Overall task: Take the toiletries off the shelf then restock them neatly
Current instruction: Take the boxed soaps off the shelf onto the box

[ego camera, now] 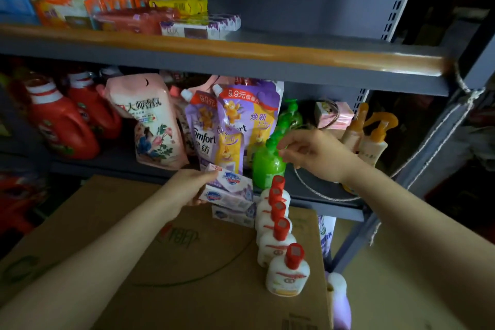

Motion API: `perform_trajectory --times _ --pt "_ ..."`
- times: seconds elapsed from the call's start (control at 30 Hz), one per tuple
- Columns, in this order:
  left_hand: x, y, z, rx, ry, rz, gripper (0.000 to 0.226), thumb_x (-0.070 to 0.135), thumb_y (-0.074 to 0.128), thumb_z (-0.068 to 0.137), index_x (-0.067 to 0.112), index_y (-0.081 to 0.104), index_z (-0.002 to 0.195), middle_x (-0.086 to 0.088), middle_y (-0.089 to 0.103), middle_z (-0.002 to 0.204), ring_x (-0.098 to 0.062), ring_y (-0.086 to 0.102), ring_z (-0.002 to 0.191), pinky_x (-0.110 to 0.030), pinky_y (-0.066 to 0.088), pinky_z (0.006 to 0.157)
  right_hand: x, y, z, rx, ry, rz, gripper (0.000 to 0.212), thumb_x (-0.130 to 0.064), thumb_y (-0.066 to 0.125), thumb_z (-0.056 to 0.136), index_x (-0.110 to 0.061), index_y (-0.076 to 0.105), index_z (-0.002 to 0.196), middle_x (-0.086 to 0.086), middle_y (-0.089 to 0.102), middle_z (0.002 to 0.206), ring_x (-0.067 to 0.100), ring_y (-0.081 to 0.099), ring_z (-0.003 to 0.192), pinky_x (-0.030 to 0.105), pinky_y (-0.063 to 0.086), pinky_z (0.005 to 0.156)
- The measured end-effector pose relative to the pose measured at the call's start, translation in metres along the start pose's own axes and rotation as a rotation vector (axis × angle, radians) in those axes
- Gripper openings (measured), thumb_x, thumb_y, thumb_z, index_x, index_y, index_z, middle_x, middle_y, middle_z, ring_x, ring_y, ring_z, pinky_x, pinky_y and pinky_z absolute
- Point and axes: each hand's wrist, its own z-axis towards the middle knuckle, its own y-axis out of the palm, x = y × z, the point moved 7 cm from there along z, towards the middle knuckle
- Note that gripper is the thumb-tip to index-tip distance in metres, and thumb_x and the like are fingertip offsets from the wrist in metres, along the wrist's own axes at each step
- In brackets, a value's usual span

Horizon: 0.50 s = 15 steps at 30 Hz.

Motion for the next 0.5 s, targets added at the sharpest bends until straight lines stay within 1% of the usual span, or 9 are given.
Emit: perform_trajectory --times 0.1,0.2,0.23,0.3,0.33,0.37,0.4,0.43,0.5 --pt "-0.016 0.0 0.004 0.016 -0.027 0.039 0.023 0.035 0.06 0.089 0.014 0.067 0.085 -0.004 0.069 0.079 -0.018 0.063 0.07 -0.027 0.048 0.06 -0.001 0.016 0.003 -0.057 -0.017 0.035 0.013 -0.018 0.062 0.087 -0.008 0.067 0.095 -0.004 0.066 0.078 -0.003 0.06 0.063 0.028 0.052 0.071" --pt "-0.026 0.01 0.012 0.007 -0.06 0.01 0.026 0.035 0.056 0.091 0.011 0.066 0.088 -0.004 0.067 0.08 -0.018 0.062 0.072 -0.028 0.049 0.062 -0.005 0.029 0.008 -0.077 -0.021 0.047 0.013 -0.015 0.061 0.088 -0.006 0.068 0.095 -0.007 0.063 0.076 -0.006 0.059 0.064 0.024 0.05 0.07" --pt "-0.026 0.011 0.016 0.027 -0.04 0.029 0.029 0.035 0.054 0.092 0.009 0.066 0.088 -0.005 0.067 0.081 -0.019 0.062 0.073 -0.03 0.049 0.064 -0.007 0.031 0.009 -0.077 -0.021 0.043 0.013 -0.014 0.061 0.088 -0.006 0.068 0.095 -0.006 0.064 0.077 -0.004 0.06 0.066 0.024 0.05 0.071" --pt "-0.022 0.015 0.023 0.047 0.08 0.227 0.037 0.036 0.048 0.095 0.004 0.066 0.087 -0.011 0.065 0.082 -0.024 0.061 0.075 -0.033 0.045 0.064 -0.012 0.034 0.011 -0.077 -0.018 0.03 0.014 -0.016 0.06 0.089 -0.006 0.068 0.095 0.0 0.068 0.082 0.006 0.064 0.074 0.027 0.051 0.074" --pt "-0.018 0.019 0.026 0.035 0.152 0.356 0.04 0.036 0.046 0.096 0.004 0.064 0.081 -0.013 0.063 0.078 -0.025 0.058 0.071 -0.032 0.039 0.059 -0.014 0.035 0.011 -0.079 -0.017 0.022 0.015 -0.017 0.06 0.089 -0.006 0.068 0.096 0.002 0.069 0.084 0.011 0.065 0.078 0.029 0.051 0.074" --pt "-0.016 0.023 0.027 0.011 0.199 0.442 0.041 0.036 0.045 0.096 0.006 0.06 0.072 -0.011 0.057 0.069 -0.023 0.053 0.064 -0.031 0.032 0.054 -0.018 0.037 0.01 -0.084 -0.025 0.01 0.016 -0.017 0.06 0.089 -0.006 0.068 0.096 0.003 0.069 0.085 0.014 0.065 0.079 0.028 0.051 0.074" --pt "-0.015 0.026 0.028 -0.025 0.223 0.488 0.042 0.036 0.045 0.096 0.011 0.053 0.063 -0.007 0.049 0.061 -0.019 0.047 0.057 -0.029 0.026 0.051 -0.022 0.038 0.011 -0.084 -0.043 -0.004 0.015 -0.017 0.061 0.088 -0.006 0.068 0.095 0.002 0.069 0.084 0.014 0.065 0.078 0.025 0.05 0.073" --pt "-0.015 0.028 0.031 -0.053 0.243 0.516 0.043 0.038 0.046 0.096 0.014 0.046 0.059 -0.003 0.043 0.056 -0.016 0.042 0.054 -0.028 0.022 0.049 -0.026 0.037 0.011 -0.077 -0.064 -0.018 0.014 -0.017 0.061 0.088 -0.006 0.068 0.095 0.0 0.068 0.082 0.013 0.064 0.076 0.022 0.049 0.071" --pt "-0.015 0.029 0.034 -0.117 0.273 0.604 0.044 0.042 0.046 0.094 0.014 0.046 0.061 -0.002 0.041 0.057 -0.017 0.042 0.055 -0.028 0.022 0.05 -0.035 0.033 0.014 -0.053 -0.086 -0.017 0.012 -0.016 0.061 0.088 -0.008 0.069 0.094 -0.006 0.064 0.077 0.006 0.06 0.068 0.018 0.046 0.068"
